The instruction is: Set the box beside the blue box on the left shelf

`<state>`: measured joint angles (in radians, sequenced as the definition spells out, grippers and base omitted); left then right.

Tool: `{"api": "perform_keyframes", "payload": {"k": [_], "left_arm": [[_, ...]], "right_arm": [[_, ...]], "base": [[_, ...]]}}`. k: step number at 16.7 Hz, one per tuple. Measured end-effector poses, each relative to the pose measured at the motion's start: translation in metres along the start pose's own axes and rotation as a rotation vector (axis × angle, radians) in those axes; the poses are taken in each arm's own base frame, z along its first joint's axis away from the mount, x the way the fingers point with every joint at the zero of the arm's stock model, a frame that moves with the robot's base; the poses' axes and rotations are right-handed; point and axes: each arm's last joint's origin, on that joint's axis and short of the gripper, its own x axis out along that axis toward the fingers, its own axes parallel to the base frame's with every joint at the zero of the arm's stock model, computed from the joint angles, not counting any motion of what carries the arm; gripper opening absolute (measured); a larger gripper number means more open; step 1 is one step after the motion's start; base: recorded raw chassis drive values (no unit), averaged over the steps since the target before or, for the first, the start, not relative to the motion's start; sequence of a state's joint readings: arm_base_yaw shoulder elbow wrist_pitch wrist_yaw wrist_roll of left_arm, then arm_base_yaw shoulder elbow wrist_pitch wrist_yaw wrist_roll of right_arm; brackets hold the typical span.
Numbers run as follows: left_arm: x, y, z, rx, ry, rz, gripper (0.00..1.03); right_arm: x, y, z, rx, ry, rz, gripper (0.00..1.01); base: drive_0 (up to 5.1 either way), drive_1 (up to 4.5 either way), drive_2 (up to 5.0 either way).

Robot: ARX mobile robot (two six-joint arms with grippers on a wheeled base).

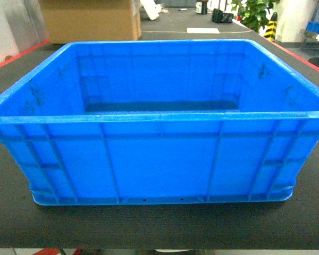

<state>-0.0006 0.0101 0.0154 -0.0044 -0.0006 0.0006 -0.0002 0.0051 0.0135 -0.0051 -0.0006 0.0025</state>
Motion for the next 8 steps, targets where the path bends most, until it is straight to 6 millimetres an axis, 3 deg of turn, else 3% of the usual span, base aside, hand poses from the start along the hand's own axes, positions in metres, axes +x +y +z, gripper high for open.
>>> {"api": "perform_keyframes", "payload": {"k": [6,8], "left_arm": [[0.0000,0.0000,-0.0003,0.000,0.003,0.001,0.98],[0.0042,-0.0017,-0.0042,0.002,0.097,0.037,0.98]], "right_arm": [[0.0000,0.0000,0.0000,0.000,0.000,0.000,0.98],[0.0022,-0.0002,-0.0041,0.005,0.142,0.052,0.98]], "base": [[0.0,0.00,0.0],[0.0,0.00,0.0]]}}
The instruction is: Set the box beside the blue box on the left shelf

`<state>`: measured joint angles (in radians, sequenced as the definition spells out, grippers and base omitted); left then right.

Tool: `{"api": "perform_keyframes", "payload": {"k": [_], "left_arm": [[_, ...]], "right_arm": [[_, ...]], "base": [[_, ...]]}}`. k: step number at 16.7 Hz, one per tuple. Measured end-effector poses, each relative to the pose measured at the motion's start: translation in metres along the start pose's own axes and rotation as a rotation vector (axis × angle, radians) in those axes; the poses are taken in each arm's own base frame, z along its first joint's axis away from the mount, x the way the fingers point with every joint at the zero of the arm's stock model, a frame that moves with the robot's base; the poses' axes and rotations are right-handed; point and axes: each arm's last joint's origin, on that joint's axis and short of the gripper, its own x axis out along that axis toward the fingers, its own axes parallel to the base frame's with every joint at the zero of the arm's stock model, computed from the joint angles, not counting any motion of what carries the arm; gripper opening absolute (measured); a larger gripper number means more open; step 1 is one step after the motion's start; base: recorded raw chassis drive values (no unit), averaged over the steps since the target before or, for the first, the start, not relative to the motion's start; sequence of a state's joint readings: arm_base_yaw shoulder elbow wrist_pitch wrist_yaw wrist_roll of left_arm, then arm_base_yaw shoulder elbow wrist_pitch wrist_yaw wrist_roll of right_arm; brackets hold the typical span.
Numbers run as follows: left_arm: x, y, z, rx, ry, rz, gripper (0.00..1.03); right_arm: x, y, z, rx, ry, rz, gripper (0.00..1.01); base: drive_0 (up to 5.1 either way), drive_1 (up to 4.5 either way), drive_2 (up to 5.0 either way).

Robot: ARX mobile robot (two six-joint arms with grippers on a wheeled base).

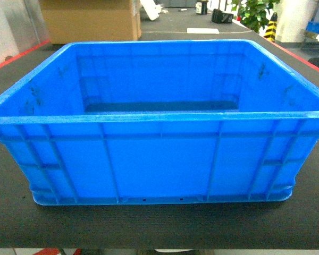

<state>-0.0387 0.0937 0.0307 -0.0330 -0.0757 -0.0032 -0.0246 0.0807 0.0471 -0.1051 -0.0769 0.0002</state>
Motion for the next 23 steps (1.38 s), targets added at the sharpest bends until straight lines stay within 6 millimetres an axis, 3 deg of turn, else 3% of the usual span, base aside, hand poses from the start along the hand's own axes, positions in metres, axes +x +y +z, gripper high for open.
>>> {"api": "perform_keyframes", "payload": {"k": [2,4,5,6,8,10,12,14,17,22,23], "left_arm": [[0.011,-0.002,0.018,0.003,-0.031,-0.011,0.98],[0.042,-0.002,0.072,0.006,-0.127,-0.025,0.98],[0.071,-0.003,0.101,0.005,-0.135,-0.034,0.98],[0.108,-0.004,0.119,0.006,-0.075,-0.013,0.98],[0.179,-0.009,0.118,0.002,0.164,0.005,0.98],[0.220,-0.020,0.103,-0.009,0.373,-0.012,0.98],[0.237,-0.029,0.102,-0.001,0.455,-0.028,0.98],[0.246,-0.032,0.090,0.013,0.519,-0.017,0.98],[0.251,-0.034,0.068,0.033,0.627,-0.008,0.98],[0.248,-0.036,0.066,0.003,0.677,-0.027,0.98],[0.247,-0.037,0.065,0.005,0.684,-0.030,0.91]], "right_arm": [[0.012,0.000,0.018,0.002,-0.008,0.026,0.98],[0.040,0.002,0.066,-0.016,-0.074,0.060,0.98],[0.072,0.004,0.092,-0.017,-0.024,0.065,0.98],[0.101,0.007,0.104,-0.017,0.056,0.060,0.98],[0.169,0.017,0.109,-0.008,0.268,0.050,0.98],[0.221,0.026,0.106,0.004,0.404,0.041,0.98],[0.253,0.033,0.095,0.017,0.477,0.027,0.98],[0.267,0.035,0.079,0.025,0.539,0.004,0.98],[0.272,0.037,0.074,0.049,0.557,-0.002,0.98],[0.273,0.042,0.074,0.053,0.575,0.013,0.98],[0.273,0.043,0.074,0.053,0.578,0.013,0.96]], "base": [[0.0,0.00,0.0],[0.0,0.00,0.0],[0.0,0.00,0.0],[0.0,0.00,0.0],[0.0,0.00,0.0],[0.0,0.00,0.0],[0.0,0.00,0.0],[0.0,0.00,0.0],[0.0,0.00,0.0],[0.0,0.00,0.0],[0.0,0.00,0.0]]}}
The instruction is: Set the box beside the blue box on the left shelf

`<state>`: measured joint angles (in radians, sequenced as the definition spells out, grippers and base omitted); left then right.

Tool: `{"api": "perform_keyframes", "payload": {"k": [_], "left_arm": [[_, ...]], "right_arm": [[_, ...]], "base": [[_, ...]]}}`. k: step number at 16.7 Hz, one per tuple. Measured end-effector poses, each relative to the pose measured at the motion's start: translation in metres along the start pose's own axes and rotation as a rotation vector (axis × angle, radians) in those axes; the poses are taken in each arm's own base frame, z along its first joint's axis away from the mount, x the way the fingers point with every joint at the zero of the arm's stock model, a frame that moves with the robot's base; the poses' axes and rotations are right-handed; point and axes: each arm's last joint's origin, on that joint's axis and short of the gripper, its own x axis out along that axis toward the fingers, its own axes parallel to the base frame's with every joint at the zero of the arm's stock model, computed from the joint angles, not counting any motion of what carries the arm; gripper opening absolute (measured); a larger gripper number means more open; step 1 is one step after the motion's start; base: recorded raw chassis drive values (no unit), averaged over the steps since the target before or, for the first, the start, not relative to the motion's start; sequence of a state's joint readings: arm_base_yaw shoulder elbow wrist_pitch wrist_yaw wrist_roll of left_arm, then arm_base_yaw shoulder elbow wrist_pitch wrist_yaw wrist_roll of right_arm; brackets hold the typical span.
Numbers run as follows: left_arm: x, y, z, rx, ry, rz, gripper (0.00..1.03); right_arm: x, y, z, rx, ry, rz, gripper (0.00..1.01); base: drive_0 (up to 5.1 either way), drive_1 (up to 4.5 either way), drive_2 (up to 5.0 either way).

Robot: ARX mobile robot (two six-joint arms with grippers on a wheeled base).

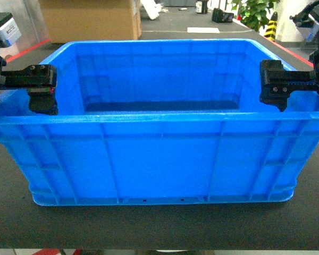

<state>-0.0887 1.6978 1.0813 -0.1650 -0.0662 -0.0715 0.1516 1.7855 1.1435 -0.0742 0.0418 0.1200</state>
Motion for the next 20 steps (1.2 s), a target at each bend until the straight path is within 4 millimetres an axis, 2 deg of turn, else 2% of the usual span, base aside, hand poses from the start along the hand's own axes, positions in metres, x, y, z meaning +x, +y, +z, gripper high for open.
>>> {"api": "perform_keyframes", "payload": {"k": [5,7,8,9,10,11,14,20], "left_arm": [[-0.003,-0.005,0.004,0.010,-0.026,0.003,0.44],[-0.012,-0.006,0.011,0.021,-0.101,0.025,0.24],[-0.028,-0.006,0.014,0.014,-0.174,0.011,0.11],[-0.058,-0.008,0.025,-0.010,-0.334,0.001,0.10],[-0.080,-0.009,0.032,-0.028,-0.516,0.007,0.10],[-0.086,-0.009,0.033,-0.038,-0.569,0.012,0.10],[-0.100,-0.012,0.029,-0.062,-0.699,0.007,0.10],[-0.093,-0.011,0.016,-0.063,-0.680,0.009,0.10]], "right_arm": [[-0.002,0.007,0.000,-0.013,0.000,0.007,0.47],[-0.009,0.007,0.004,-0.008,-0.027,0.005,0.29],[-0.022,0.011,0.007,0.010,-0.097,-0.010,0.18],[-0.044,0.016,0.013,0.032,-0.206,-0.018,0.16],[-0.069,0.017,0.028,0.043,-0.368,-0.026,0.15],[-0.077,0.019,0.031,0.046,-0.424,-0.026,0.15],[-0.097,0.020,0.036,0.041,-0.565,-0.034,0.13],[-0.092,0.018,0.024,0.026,-0.540,-0.032,0.13]], "base": [[0.0,0.00,0.0],[0.0,0.00,0.0],[0.0,0.00,0.0],[0.0,0.00,0.0],[0.0,0.00,0.0],[0.0,0.00,0.0],[0.0,0.00,0.0],[0.0,0.00,0.0]]}}
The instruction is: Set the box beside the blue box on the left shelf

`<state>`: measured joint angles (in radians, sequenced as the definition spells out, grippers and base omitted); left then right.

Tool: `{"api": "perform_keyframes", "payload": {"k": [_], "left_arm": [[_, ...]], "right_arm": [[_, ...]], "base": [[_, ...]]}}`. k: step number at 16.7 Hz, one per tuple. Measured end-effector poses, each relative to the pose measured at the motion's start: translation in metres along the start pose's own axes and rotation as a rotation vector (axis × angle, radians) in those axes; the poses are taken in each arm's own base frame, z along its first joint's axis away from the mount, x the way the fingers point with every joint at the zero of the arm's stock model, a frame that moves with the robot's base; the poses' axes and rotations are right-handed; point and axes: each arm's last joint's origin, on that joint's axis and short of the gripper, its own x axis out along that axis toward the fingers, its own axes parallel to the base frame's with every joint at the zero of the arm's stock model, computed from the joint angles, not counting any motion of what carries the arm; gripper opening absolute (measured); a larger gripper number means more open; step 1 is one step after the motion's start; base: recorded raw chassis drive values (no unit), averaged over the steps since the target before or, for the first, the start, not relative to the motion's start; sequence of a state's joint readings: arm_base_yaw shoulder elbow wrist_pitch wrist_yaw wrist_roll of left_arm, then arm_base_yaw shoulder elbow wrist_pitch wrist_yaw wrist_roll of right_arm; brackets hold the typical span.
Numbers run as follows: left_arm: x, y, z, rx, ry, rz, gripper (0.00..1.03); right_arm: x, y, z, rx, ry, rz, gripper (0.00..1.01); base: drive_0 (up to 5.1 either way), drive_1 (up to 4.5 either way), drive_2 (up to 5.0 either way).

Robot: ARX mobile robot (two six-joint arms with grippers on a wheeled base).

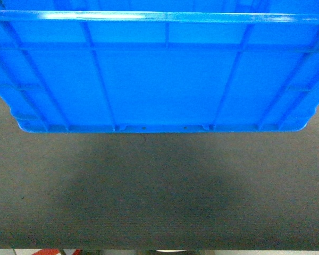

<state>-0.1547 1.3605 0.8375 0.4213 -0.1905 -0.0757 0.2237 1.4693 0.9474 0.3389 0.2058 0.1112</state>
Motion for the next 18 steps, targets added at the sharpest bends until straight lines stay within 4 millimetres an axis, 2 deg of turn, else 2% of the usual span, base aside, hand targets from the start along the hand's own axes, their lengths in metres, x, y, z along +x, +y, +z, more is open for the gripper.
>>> {"api": "perform_keyframes", "payload": {"k": [4,9,18], "left_arm": [[-0.014,0.000,0.006,-0.001,-0.037,-0.019,0.10],[-0.014,0.000,0.006,0.000,-0.034,-0.019,0.10],[-0.014,0.000,0.006,0.000,-0.036,-0.018,0.10]], "right_arm": [[-0.003,0.000,0.001,-0.001,-0.039,0.012,0.13],[-0.005,-0.001,0.001,-0.007,-0.038,0.012,0.12],[-0.005,0.001,0.002,-0.009,-0.041,0.017,0.12]], "base": [[0.0,0.00,0.0],[0.0,0.00,0.0],[-1.7,-1.67,-1.7]]}}
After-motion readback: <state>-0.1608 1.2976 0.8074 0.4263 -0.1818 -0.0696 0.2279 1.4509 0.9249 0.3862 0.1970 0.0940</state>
